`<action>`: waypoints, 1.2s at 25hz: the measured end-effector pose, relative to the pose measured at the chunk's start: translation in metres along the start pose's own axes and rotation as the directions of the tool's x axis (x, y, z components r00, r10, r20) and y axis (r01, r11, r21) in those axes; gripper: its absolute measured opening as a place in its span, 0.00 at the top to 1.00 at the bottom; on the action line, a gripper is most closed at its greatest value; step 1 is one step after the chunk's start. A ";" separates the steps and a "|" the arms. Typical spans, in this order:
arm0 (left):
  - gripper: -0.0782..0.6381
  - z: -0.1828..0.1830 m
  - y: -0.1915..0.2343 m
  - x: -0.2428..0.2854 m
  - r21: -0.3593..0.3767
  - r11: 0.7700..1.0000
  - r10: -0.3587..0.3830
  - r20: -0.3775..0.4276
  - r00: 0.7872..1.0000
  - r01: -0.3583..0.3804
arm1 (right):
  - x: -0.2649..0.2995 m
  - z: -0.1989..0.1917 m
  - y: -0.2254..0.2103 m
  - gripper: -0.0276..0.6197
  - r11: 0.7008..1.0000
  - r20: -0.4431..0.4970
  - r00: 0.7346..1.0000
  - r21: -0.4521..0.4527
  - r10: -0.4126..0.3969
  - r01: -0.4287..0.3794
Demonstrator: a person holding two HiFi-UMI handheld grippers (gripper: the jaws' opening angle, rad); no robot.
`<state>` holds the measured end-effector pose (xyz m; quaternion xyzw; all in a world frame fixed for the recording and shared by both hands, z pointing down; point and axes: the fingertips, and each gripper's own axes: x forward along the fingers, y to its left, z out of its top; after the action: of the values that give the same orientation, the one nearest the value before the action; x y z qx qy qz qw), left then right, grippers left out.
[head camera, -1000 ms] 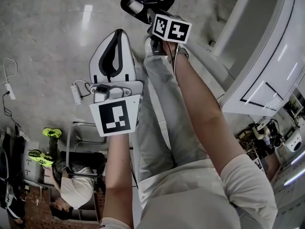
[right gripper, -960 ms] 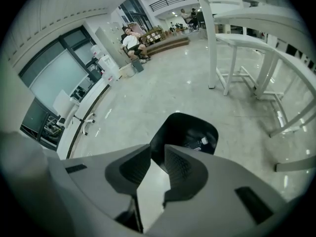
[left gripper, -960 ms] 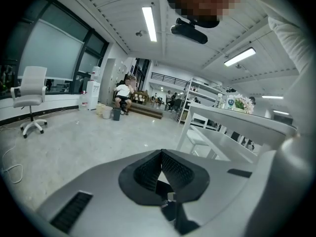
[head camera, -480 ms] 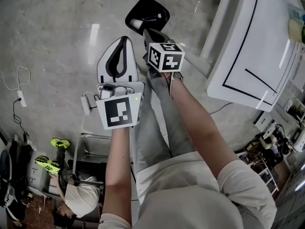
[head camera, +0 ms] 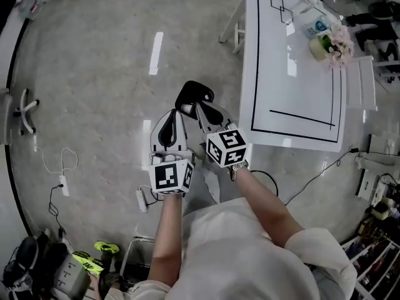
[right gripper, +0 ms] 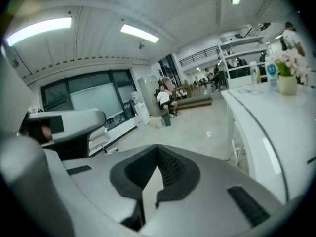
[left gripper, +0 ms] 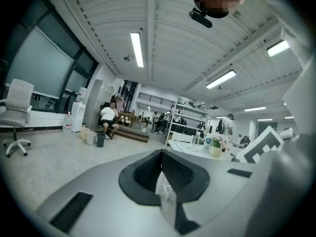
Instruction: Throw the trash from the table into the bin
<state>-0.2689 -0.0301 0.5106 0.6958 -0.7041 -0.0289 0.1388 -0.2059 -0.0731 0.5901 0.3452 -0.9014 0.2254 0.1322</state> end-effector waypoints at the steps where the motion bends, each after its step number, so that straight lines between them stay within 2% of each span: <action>1: 0.88 0.017 -0.009 -0.007 -0.009 1.000 -0.012 0.014 1.000 0.012 | -0.019 0.023 0.004 0.94 1.000 0.035 0.999 -0.002 -0.011 0.011; 6: 0.88 0.091 -0.059 -0.032 0.004 0.994 -0.108 0.062 0.992 0.108 | -0.117 0.124 0.013 0.94 0.998 0.179 0.983 -0.048 -0.041 0.050; 9: 0.88 0.130 -0.090 -0.036 0.034 0.984 -0.177 0.079 0.981 0.175 | -0.174 0.171 0.005 0.94 0.991 0.260 0.961 -0.073 -0.089 0.112; 12: 0.88 0.164 -0.126 -0.034 0.070 0.965 -0.258 0.086 0.962 0.253 | -0.224 0.202 -0.009 0.94 0.980 0.316 0.933 -0.047 -0.170 0.194; 16: 0.88 0.192 -0.176 -0.020 0.104 0.929 -0.365 0.099 0.926 0.355 | -0.269 0.224 -0.034 0.94 0.958 0.359 0.893 0.007 -0.270 0.286; 19: 0.88 0.201 -0.211 -0.012 0.112 0.914 -0.402 0.118 0.908 0.390 | -0.286 0.231 -0.053 0.94 0.948 0.381 0.876 0.003 -0.296 0.319; 22: 0.88 0.195 -0.242 -0.013 0.152 0.896 -0.434 0.100 0.895 0.417 | -0.295 0.238 -0.069 0.94 0.946 0.399 0.869 -0.011 -0.292 0.323; 26: 0.88 0.180 -0.272 -0.005 0.173 0.896 -0.423 0.048 0.905 0.409 | -0.311 0.247 -0.094 0.94 0.954 0.411 0.870 -0.001 -0.272 0.299; 30: 0.88 0.170 -0.312 0.004 0.211 0.892 -0.415 0.031 0.909 0.400 | -0.330 0.242 -0.123 0.94 0.964 0.396 0.888 -0.016 -0.236 0.264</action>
<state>-0.0059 -0.0698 0.2750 0.8367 -0.5465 -0.0126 0.0327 0.0984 -0.0892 0.2895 0.4914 -0.8649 0.1017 -0.0102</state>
